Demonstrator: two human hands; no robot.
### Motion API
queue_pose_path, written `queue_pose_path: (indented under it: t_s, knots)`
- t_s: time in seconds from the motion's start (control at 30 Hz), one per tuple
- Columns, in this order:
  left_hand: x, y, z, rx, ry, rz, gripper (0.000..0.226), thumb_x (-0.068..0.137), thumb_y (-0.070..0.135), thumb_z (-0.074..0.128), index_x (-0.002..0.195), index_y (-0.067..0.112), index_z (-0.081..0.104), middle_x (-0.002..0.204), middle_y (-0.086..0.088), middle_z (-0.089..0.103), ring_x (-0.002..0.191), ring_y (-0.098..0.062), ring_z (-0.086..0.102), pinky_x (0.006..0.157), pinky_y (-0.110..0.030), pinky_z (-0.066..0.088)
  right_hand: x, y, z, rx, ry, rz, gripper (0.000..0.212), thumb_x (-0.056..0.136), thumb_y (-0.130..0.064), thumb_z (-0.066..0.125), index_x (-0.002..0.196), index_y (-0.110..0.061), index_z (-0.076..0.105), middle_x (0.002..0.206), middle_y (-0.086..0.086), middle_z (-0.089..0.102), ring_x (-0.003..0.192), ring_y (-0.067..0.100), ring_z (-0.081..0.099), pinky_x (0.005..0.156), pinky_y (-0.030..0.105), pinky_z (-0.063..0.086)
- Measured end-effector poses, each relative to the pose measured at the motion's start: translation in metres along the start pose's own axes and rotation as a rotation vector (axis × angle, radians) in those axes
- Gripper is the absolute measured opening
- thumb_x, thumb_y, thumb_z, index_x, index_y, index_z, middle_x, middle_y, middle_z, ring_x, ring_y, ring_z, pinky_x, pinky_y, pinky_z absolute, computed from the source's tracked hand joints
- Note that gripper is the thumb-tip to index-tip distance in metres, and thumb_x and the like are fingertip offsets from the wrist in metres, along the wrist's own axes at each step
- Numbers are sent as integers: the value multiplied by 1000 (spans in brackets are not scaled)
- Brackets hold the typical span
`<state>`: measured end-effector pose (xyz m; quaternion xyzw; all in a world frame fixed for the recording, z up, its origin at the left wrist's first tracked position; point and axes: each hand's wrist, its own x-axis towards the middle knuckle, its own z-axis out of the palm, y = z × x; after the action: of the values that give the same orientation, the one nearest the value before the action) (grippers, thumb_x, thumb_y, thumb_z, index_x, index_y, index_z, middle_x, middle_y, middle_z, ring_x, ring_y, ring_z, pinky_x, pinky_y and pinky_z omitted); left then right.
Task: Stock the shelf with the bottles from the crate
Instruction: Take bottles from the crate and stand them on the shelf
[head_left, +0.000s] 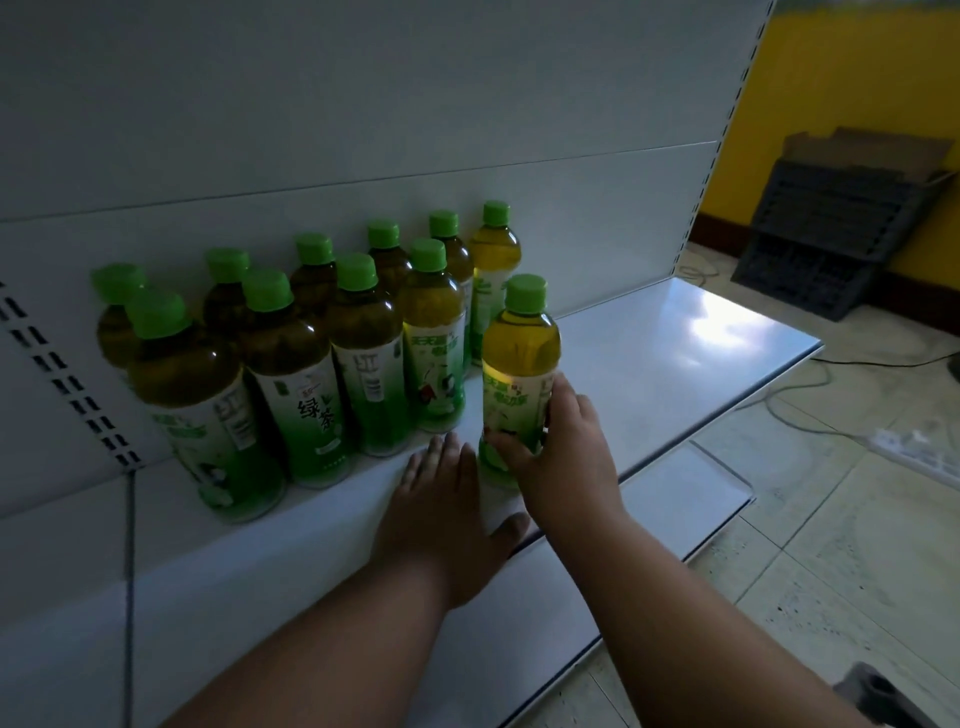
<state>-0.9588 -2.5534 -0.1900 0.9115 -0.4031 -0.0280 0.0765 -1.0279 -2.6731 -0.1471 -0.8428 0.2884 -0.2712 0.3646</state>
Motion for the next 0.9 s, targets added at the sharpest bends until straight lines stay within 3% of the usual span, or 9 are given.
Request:
queue_pose_path:
  t_s: [0.1, 0.3, 0.47, 0.6, 0.67, 0.73, 0.9]
  knots:
    - [-1, 1, -3, 35, -79, -11, 96, 91, 75, 16, 156, 11, -14, 164, -9, -20, 150, -21, -21, 122, -38, -11, 21, -4, 5, -45, -14, -5, 79, 85, -34, 76, 151, -28, 33, 123, -1, 50, 114, 21, 53, 90, 33, 48]
    - [0, 3, -5, 40, -111, -14, 95, 92, 72, 19, 156, 10, -14, 165, -11, -17, 151, -22, -16, 122, -38, -9, 70, -15, 24, -83, -31, 11, 72, 86, -32, 73, 147, -23, 36, 127, 6, 55, 115, 29, 56, 90, 42, 51]
    - [1, 3, -4, 86, -152, -10, 98, 85, 72, 8, 155, 9, -17, 164, -13, -19, 151, -23, -18, 123, -41, -7, 84, -15, 35, -33, -24, 77, 41, 87, -26, 71, 116, -17, 43, 114, 7, 63, 103, 29, 61, 78, 44, 52]
    - [2, 3, -3, 67, -157, -8, 102, 78, 76, 0, 154, 10, -19, 163, -11, -22, 150, -22, -20, 122, -40, -9, 91, -12, 38, -45, -32, 71, 37, 88, -27, 71, 114, -15, 47, 107, 4, 61, 97, 26, 59, 71, 37, 46]
    - [1, 3, -3, 53, -156, -9, 104, 75, 77, -3, 153, 10, -19, 163, -11, -22, 150, -21, -21, 122, -39, -10, 93, -13, 37, -43, -33, 70, 36, 88, -28, 72, 111, -17, 47, 102, 2, 59, 96, 26, 59, 72, 39, 48]
    - [0, 3, -4, 46, -152, -17, 98, 85, 76, 7, 154, 11, -19, 163, -10, -22, 150, -21, -20, 122, -39, -11, 92, -15, 36, -38, -62, 74, 41, 87, -32, 73, 113, -17, 46, 104, 2, 58, 99, 26, 59, 74, 39, 49]
    - [4, 1, -5, 8, -126, -24, 96, 92, 74, 21, 157, 11, -11, 165, -9, -17, 151, -20, -17, 122, -37, -10, 57, -9, 23, -92, -59, 44, 66, 87, -35, 73, 140, -14, 39, 136, 9, 51, 125, 27, 49, 97, 39, 45]
